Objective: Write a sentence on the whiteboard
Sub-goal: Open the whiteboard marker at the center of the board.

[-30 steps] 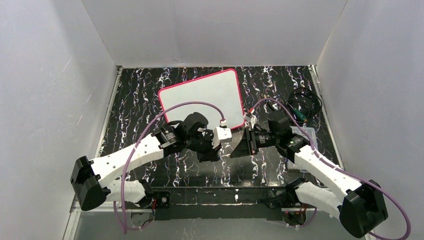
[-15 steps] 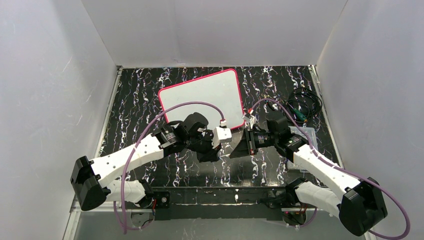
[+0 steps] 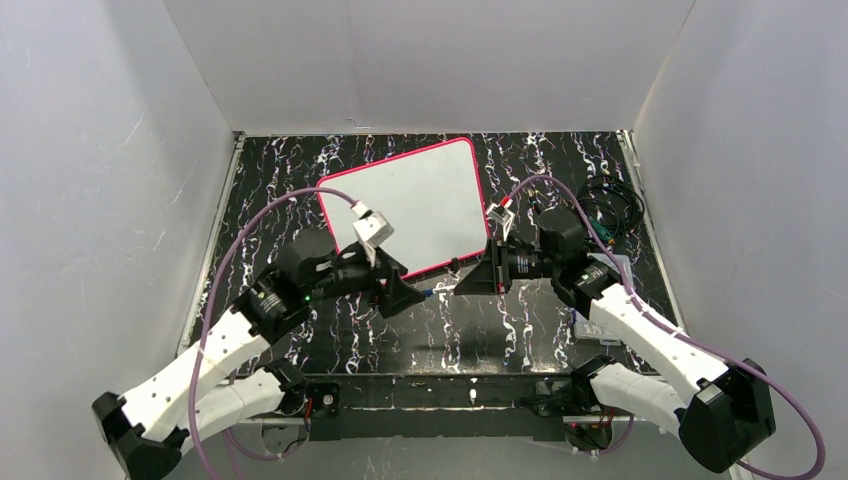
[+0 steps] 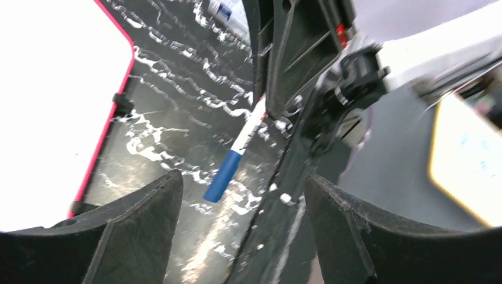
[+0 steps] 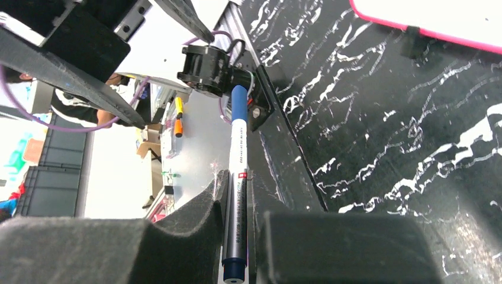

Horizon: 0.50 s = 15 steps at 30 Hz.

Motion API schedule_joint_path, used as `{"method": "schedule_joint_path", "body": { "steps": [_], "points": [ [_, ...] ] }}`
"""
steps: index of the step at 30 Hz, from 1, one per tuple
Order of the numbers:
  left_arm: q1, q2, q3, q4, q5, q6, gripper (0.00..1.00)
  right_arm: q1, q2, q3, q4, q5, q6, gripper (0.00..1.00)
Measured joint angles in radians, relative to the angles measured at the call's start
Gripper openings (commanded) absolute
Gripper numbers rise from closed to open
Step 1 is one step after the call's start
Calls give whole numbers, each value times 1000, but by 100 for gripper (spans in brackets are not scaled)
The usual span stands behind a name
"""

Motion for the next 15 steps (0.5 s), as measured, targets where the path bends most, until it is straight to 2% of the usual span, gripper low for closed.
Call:
{"method": "schedule_joint_path", "body": {
  "steps": [7,15],
  "points": [
    [42,-156,-159,201,7,-377,74,0,0,45,127,-72,53,1],
    [78,-174,-178,298,64,-558,72,1,0,68,243,-142,124,1]
  ]
}}
